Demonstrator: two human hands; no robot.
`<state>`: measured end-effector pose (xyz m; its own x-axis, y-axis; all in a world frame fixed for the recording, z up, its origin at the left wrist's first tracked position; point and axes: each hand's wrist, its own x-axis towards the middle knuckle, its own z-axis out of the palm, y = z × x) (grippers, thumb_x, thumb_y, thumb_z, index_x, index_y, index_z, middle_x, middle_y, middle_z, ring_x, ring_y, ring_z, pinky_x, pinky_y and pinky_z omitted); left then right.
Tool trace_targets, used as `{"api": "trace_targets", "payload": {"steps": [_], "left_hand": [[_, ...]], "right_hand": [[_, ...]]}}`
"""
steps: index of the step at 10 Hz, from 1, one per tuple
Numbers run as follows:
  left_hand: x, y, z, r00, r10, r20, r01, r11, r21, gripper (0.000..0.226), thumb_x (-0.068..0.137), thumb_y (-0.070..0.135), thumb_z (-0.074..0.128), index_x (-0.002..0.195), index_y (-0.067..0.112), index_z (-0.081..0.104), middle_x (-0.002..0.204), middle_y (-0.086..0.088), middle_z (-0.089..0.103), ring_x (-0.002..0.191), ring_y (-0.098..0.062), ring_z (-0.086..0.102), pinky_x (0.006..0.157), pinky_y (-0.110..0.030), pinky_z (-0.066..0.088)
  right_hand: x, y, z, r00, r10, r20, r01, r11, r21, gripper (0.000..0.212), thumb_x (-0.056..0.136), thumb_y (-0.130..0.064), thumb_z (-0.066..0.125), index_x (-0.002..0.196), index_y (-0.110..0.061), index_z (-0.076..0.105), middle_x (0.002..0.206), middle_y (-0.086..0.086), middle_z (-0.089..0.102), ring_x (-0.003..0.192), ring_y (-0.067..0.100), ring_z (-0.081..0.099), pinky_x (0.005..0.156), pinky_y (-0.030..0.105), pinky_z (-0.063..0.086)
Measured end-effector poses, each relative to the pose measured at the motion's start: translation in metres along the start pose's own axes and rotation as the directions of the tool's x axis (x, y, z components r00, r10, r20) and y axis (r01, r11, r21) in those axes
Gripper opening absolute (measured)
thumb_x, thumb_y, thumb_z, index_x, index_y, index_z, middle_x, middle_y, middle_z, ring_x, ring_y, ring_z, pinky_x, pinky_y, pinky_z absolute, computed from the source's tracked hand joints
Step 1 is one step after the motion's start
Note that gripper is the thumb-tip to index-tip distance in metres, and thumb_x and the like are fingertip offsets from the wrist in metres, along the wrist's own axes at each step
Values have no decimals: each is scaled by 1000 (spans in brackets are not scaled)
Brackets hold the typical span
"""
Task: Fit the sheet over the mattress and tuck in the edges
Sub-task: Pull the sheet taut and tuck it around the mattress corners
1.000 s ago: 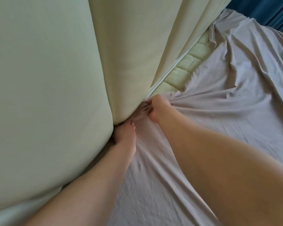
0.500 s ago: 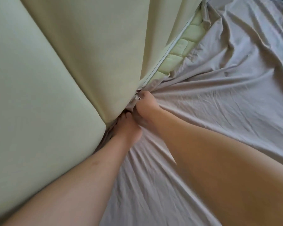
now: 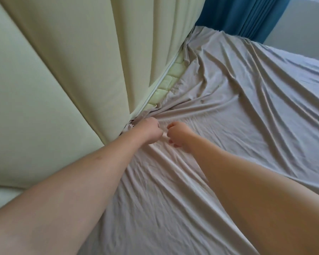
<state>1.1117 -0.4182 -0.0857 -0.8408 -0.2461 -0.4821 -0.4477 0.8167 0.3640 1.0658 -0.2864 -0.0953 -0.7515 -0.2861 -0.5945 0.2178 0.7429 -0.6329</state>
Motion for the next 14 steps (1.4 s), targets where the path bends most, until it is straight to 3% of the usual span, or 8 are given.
{"api": "trace_targets", "payload": {"steps": [1, 5, 7, 8, 9, 12, 13, 14], "left_hand": [[-54, 57, -31, 999, 37, 12, -38, 996, 75, 19, 87, 29, 55, 87, 18, 70, 94, 1, 71, 88, -25, 69, 85, -45, 59], [-250, 243, -80, 946, 323, 9, -321, 938, 130, 21, 93, 29, 64, 105, 15, 72, 99, -3, 70, 90, -22, 66, 90, -43, 56], [-317, 330, -56, 853, 517, 73, -521, 837, 168, 27, 92, 38, 63, 102, 15, 73, 99, -4, 72, 91, -22, 67, 89, -45, 57], [-354, 372, -33, 782, 612, 113, -622, 761, 185, 21, 93, 38, 64, 99, 19, 71, 95, -1, 70, 86, -18, 66, 84, -40, 58], [-400, 418, -2, 719, 672, 179, -695, 699, 166, 18, 94, 36, 66, 100, 19, 70, 92, 0, 70, 83, -17, 66, 80, -36, 58], [-546, 580, 105, 468, 831, 300, -883, 433, 178, 18, 89, 30, 69, 91, 13, 73, 87, -5, 72, 76, -23, 65, 70, -34, 54], [-594, 636, 151, 391, 859, 331, -918, 342, 200, 17, 88, 29, 68, 77, 16, 66, 80, -2, 64, 67, -17, 56, 56, -28, 42], [-648, 707, 215, 326, 876, 356, -943, 277, 184, 16, 89, 31, 68, 96, 17, 71, 95, -1, 66, 80, -18, 60, 64, -28, 42]], "right_hand": [[-63, 0, -45, 999, -43, -27, 44, 999, 17, 38, 96, -6, 48, 133, -6, 58, 130, 20, 62, 95, 26, 57, 97, 50, 55], [-304, 41, -199, 971, 0, -239, 30, 992, 121, 29, 93, -1, 46, 116, -7, 62, 99, 14, 67, 86, 29, 66, 70, 39, 55], [-409, 109, -245, 903, 102, -418, -26, 983, 184, 20, 82, -3, 46, 81, -18, 59, 78, 7, 63, 71, 26, 60, 60, 34, 46], [-466, 146, -260, 856, 165, -489, -62, 974, 219, 20, 84, -5, 50, 83, -23, 59, 83, 4, 65, 78, 25, 64, 67, 38, 56], [-524, 193, -277, 793, 227, -566, -99, 964, 248, 33, 86, -6, 52, 113, -18, 67, 105, 6, 68, 96, 26, 67, 89, 45, 59], [-702, 330, -343, 623, 365, -692, -65, 906, 419, 38, 86, -8, 51, 119, -17, 65, 90, 2, 64, 76, 19, 58, 62, 28, 43], [-757, 394, -363, 552, 407, -728, -86, 896, 436, 29, 90, -11, 52, 113, -15, 68, 96, 4, 68, 85, 21, 62, 69, 31, 50], [-824, 482, -390, 482, 473, -738, -134, 872, 471, 31, 93, -14, 53, 120, -13, 67, 115, 6, 67, 105, 25, 63, 98, 40, 53]]}}
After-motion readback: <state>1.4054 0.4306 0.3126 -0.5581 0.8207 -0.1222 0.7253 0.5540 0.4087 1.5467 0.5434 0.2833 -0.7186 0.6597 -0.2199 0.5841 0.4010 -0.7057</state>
